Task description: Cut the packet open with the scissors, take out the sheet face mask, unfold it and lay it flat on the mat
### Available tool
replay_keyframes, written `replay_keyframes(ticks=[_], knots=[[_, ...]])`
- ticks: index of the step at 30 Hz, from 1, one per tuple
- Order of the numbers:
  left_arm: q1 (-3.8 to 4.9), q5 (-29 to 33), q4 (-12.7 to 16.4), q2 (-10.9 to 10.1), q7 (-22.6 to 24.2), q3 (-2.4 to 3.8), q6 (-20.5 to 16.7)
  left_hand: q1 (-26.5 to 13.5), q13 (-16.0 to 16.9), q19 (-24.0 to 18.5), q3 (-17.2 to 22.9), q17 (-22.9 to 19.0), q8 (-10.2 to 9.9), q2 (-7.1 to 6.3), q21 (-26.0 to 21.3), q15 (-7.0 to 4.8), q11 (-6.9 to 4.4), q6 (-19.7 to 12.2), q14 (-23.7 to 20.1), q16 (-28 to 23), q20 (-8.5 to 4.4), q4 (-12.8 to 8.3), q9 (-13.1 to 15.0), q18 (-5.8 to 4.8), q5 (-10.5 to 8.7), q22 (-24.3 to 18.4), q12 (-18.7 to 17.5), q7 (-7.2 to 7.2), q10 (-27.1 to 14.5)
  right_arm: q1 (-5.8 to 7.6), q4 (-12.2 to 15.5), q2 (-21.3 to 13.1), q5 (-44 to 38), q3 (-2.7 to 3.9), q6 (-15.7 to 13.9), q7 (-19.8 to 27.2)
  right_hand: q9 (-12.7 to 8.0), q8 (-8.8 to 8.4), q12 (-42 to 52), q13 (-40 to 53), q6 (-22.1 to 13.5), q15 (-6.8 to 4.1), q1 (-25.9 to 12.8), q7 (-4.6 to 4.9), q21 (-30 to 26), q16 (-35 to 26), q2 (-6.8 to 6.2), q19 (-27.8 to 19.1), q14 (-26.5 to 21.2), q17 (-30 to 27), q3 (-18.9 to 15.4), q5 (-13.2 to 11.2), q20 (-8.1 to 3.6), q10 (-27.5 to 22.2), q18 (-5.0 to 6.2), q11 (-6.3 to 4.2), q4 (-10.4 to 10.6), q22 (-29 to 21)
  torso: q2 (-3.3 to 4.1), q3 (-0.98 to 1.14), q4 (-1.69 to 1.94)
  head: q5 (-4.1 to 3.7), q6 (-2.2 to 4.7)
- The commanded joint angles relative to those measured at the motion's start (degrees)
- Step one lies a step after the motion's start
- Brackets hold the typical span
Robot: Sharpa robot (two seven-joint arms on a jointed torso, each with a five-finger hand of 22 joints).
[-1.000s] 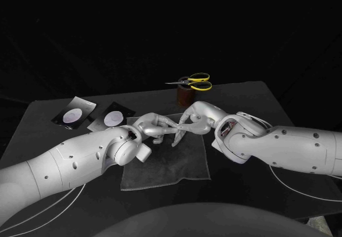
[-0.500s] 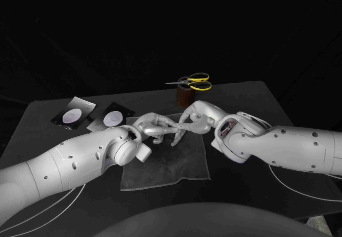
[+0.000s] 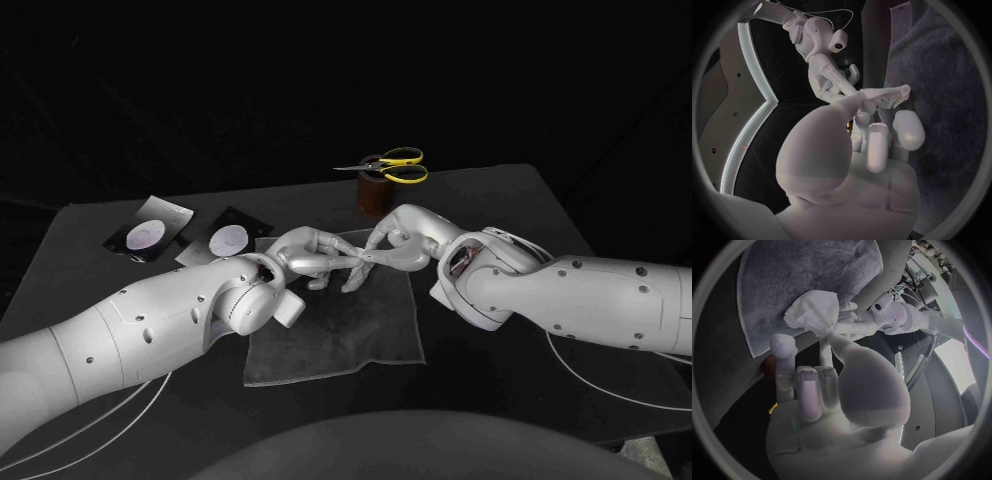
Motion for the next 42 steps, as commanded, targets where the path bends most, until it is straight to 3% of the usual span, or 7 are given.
replay_keyframes(ticks=[1,21,25,29,30,36,42], knots=[[0.07,0.38,0.07,-0.02,1.22,0.06,-0.43,-0.61,-0.05,0.02,0.08,3.42,0.31,0.14,0.21,-0.45,0.0,0.32,0.61,0.25,-0.52,0.39,1.9,-0.54,0.12,0.03,-0.21,-0.11,-0.55,-0.03,0.21,-0.26,1.49,0.01,0.11,0.72,0.81,0.7,0.19,14.31,0.92,-0.38,0.39,-0.53,0.21,0.19,1.17,0.25,6.07,15.04,0.51,0.14,0.01,5.72,-0.19,-0.28,-0.33,0.09,-0.01,0.0,-0.01,0.02,0.0],[0.07,0.4,0.09,-0.16,0.73,0.06,-0.04,-0.65,-0.06,0.0,-0.03,3.46,0.58,-0.1,0.18,-0.54,-0.17,0.54,0.63,0.25,-0.55,0.45,1.99,-0.52,0.13,-0.01,-0.31,-0.33,-0.55,-0.05,0.4,-1.17,4.65,0.01,-1.72,1.62,0.92,0.87,0.19,14.32,0.95,-0.39,0.44,-0.54,0.24,0.19,1.23,0.27,6.07,15.04,0.79,0.14,-0.03,5.72,-0.19,-0.29,-0.48,0.15,-0.01,0.02,-0.03,-0.07,0.0],[0.07,0.59,0.13,-0.14,0.34,0.06,0.4,-0.92,-5.48,-0.27,-0.06,3.17,0.47,-0.18,-0.05,-0.58,-0.13,0.07,0.47,0.15,-0.58,0.76,1.92,-0.44,0.14,-0.42,-2.58,-0.32,-4.31,-0.05,0.49,-1.19,5.03,0.01,-1.74,1.77,0.93,0.88,0.23,14.34,0.96,-0.39,0.44,-0.54,0.28,0.19,1.23,0.29,6.07,15.04,0.82,0.14,-0.03,5.73,-0.2,-0.29,-0.49,0.17,-0.01,0.01,0.0,-0.08,0.0],[0.07,0.83,0.18,-0.07,-0.29,0.06,0.85,-1.8,-10.32,-0.66,-0.82,2.81,-0.74,-1.12,-0.37,-0.21,0.43,-2.2,0.26,0.04,-0.47,1.39,1.36,-0.36,0.13,-0.96,-5.16,0.4,-8.19,-0.05,0.57,-1.18,5.23,0.01,-1.75,1.86,0.95,0.91,0.24,14.35,0.96,-0.39,0.44,-0.54,0.23,0.19,1.24,0.27,6.07,15.04,0.86,0.14,-0.04,5.73,-0.19,-0.29,-0.52,0.16,-0.01,-0.01,0.02,0.01,0.0],[0.07,0.9,0.16,-0.02,-0.59,0.06,0.98,-2.49,-12.02,-0.88,-1.6,2.49,-2.26,-2.14,-0.56,0.38,1.22,-4.88,0.05,-0.05,-0.19,1.85,0.7,-0.35,0.07,-1.25,-6.02,1.38,-9.73,-0.05,0.62,-1.17,5.41,0.01,-1.76,1.92,0.95,0.91,0.24,14.35,0.96,-0.39,0.44,-0.54,0.23,0.19,1.24,0.27,6.07,15.04,0.86,0.14,-0.04,5.73,-0.19,-0.29,-0.52,0.16,0.01,-0.02,0.02,0.07,0.0],[0.07,1.01,-0.04,0.42,-1.03,0.06,1.17,-2.56,-12.26,-1.15,-2.68,2.3,-5.23,-3.17,-0.78,2.0,3.06,-9.0,-0.17,-0.06,1.08,2.59,-0.61,-0.35,0.13,-1.55,-6.43,3.19,-10.68,-0.06,0.91,-1.07,6.21,0.01,-1.64,2.27,0.97,0.94,0.12,14.27,0.95,-0.39,0.44,-0.53,0.19,0.19,1.25,0.27,6.07,15.04,0.91,0.14,-0.05,5.7,-0.18,-0.29,-0.54,0.16,0.02,0.0,-0.01,0.19,0.0],[0.07,0.92,-0.26,1.12,-1.17,0.06,1.74,-2.22,-12.26,-1.17,-3.01,2.34,-6.09,-3.39,-0.78,2.45,3.47,-9.68,-0.21,-0.03,1.61,2.75,-1.05,-0.31,0.13,-1.52,-6.45,3.62,-10.75,-0.08,1.16,-0.92,6.71,0.01,-1.55,2.48,0.99,0.96,0.11,14.27,0.95,-0.39,0.44,-0.53,-0.01,0.19,1.28,0.22,6.07,15.04,0.98,0.14,-0.06,5.7,-0.15,-0.29,-0.55,0.11,0.01,0.02,-0.03,0.31,0.0]])
